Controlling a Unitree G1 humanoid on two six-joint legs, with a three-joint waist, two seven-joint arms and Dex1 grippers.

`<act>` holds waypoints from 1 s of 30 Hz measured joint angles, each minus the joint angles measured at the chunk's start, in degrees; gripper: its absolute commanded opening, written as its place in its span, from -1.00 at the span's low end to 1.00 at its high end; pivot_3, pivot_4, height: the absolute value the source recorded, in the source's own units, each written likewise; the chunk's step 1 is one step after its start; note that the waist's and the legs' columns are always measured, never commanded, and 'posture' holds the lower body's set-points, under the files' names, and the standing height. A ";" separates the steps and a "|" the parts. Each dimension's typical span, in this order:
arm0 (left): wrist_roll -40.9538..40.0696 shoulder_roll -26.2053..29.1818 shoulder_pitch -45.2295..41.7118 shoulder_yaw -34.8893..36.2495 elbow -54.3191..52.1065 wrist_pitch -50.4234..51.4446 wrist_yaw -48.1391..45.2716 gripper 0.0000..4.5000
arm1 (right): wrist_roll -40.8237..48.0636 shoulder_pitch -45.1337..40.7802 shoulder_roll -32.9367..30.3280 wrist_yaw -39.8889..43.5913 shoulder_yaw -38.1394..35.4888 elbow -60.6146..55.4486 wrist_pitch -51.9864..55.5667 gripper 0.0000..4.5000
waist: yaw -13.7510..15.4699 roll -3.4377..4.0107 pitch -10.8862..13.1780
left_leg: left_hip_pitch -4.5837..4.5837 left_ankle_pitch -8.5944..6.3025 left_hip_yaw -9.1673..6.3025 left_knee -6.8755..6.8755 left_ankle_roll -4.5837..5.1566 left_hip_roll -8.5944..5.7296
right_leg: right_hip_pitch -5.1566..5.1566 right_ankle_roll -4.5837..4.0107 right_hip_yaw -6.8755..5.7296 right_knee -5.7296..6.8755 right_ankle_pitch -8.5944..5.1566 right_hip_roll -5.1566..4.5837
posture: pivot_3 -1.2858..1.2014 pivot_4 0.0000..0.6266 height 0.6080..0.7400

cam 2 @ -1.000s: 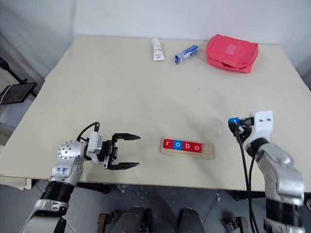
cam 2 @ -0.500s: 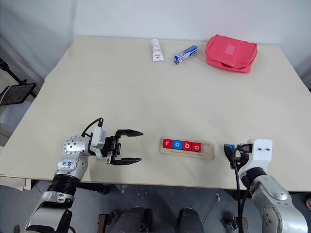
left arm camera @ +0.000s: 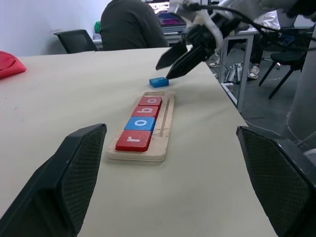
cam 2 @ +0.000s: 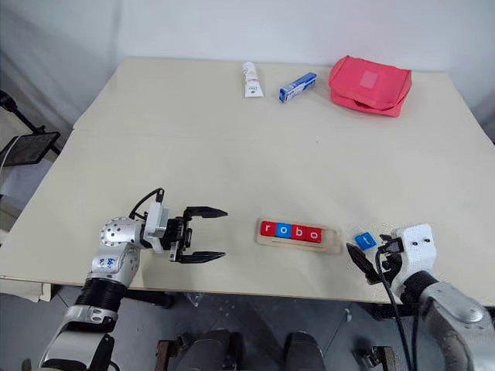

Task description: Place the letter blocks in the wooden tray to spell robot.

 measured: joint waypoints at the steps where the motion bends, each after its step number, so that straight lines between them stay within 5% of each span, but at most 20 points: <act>1: 0.01 -0.08 0.00 0.00 0.00 -0.02 0.04 1.00 | -0.05 0.10 -2.13 2.45 0.10 0.68 -0.83 0.98 | 0.02 0.00 0.00 | 0.00 0.00 0.01 0.01 0.00 -0.01 | 0.01 0.00 0.00 0.00 0.00 -0.01 | 0.03 -0.52 1.00; 12: 0.10 -0.74 0.65 0.01 -0.19 -0.79 1.03 1.00 | -8.60 -5.47 -22.66 27.33 7.94 17.57 -17.80 0.98 | 0.43 -0.03 0.02 | -0.01 0.00 0.03 0.05 0.04 -0.02 | 0.10 0.01 -0.11 -0.15 0.01 -0.06 | 0.03 -0.52 1.00; 30: 0.09 0.43 5.66 0.35 -5.91 0.11 4.00 1.00 | -23.28 -37.62 -26.49 53.24 30.26 51.85 -47.06 0.98 | 1.00 -0.04 0.02 | -0.07 0.00 0.02 0.12 0.05 0.02 | 0.12 0.05 -0.21 -0.26 0.03 -0.06 | 0.03 -0.52 1.00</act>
